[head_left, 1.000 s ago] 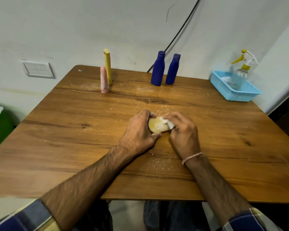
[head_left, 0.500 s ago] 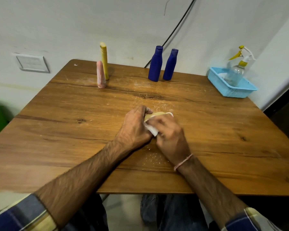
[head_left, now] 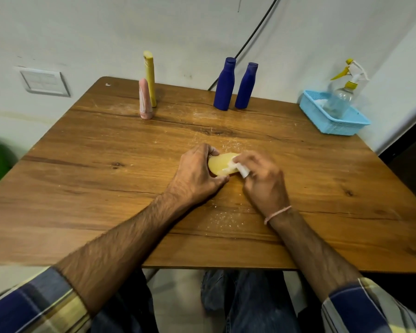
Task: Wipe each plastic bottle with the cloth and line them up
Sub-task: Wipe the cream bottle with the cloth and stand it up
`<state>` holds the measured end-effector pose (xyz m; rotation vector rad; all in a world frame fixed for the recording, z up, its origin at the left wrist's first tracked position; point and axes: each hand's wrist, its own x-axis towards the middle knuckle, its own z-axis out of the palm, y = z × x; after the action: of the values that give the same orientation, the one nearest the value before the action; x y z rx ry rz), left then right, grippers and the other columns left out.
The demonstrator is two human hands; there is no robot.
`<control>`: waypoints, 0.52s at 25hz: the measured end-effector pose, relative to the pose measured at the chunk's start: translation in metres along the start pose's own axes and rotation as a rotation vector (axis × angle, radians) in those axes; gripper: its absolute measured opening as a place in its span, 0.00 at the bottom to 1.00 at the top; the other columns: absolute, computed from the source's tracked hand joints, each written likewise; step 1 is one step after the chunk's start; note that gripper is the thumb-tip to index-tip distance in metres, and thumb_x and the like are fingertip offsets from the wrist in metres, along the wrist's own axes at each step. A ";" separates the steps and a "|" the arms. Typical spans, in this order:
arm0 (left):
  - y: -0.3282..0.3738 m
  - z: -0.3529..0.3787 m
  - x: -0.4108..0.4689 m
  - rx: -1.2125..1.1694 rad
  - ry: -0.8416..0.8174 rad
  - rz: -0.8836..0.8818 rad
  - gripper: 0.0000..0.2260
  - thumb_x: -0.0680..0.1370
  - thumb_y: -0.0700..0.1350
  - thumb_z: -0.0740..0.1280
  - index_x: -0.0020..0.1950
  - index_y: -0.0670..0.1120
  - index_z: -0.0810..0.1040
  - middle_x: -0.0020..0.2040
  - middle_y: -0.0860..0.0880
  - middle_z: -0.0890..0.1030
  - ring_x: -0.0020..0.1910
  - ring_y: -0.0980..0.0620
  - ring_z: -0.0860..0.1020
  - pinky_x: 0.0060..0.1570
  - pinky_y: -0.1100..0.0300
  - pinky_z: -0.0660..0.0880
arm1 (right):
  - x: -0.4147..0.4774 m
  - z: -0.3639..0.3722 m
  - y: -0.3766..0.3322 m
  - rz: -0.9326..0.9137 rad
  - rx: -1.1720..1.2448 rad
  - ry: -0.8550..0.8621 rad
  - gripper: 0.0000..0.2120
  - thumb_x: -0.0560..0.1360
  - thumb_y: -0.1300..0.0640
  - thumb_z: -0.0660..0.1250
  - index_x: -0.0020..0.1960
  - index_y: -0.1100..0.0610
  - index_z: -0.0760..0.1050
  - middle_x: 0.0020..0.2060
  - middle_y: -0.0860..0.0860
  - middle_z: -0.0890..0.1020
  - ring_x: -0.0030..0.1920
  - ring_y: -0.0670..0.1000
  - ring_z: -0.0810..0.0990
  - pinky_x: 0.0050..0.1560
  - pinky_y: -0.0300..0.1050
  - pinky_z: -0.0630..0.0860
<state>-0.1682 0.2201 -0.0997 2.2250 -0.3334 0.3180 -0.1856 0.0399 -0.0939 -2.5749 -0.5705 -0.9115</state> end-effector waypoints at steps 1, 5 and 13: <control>0.001 0.000 0.000 0.009 -0.002 -0.017 0.27 0.68 0.51 0.81 0.62 0.47 0.75 0.57 0.50 0.80 0.55 0.53 0.79 0.54 0.60 0.79 | 0.004 -0.002 0.006 0.140 -0.031 0.042 0.18 0.69 0.76 0.65 0.53 0.60 0.83 0.49 0.55 0.82 0.52 0.53 0.78 0.53 0.52 0.78; 0.001 -0.001 -0.001 -0.042 0.011 -0.014 0.25 0.67 0.53 0.81 0.58 0.47 0.76 0.52 0.53 0.80 0.49 0.55 0.80 0.45 0.65 0.78 | -0.012 0.004 -0.020 -0.099 0.048 -0.023 0.20 0.69 0.75 0.62 0.55 0.63 0.82 0.48 0.56 0.82 0.52 0.54 0.78 0.56 0.47 0.77; 0.003 -0.003 -0.001 -0.049 0.001 -0.035 0.25 0.67 0.53 0.81 0.59 0.46 0.77 0.52 0.52 0.81 0.49 0.54 0.80 0.46 0.63 0.80 | -0.014 0.001 -0.024 -0.078 0.041 -0.034 0.21 0.67 0.77 0.62 0.55 0.63 0.82 0.49 0.56 0.82 0.53 0.54 0.78 0.58 0.47 0.76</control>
<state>-0.1704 0.2209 -0.0962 2.1804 -0.2977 0.2897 -0.2065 0.0573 -0.0988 -2.5520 -0.6961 -0.8726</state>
